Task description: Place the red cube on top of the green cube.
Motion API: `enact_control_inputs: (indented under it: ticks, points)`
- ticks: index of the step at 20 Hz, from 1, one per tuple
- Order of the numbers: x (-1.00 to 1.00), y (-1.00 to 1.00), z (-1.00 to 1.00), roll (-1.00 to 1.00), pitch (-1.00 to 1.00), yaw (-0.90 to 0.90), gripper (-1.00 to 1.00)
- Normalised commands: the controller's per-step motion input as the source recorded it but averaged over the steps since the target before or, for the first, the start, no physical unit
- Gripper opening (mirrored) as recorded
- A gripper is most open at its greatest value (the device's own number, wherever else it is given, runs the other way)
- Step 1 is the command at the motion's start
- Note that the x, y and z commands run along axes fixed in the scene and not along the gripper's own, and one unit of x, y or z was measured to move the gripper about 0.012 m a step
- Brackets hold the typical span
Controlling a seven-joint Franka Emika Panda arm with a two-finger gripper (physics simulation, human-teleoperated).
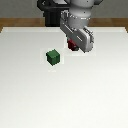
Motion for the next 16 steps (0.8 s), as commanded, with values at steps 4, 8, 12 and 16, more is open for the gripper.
enact_control_inputs:
  ticks: [4,8,12,16]
  points:
    - [0.0,-0.12,0.75,0.0,0.0,0.0,-1.0]
    - [0.0,-0.75,0.0,0.0,0.0,0.0,-1.0]
    - [0.0,-0.75,0.0,0.0,0.0,0.0,-1.0]
    - [-0.25,0.0,0.0,0.0,0.0,0.0,-1.0]
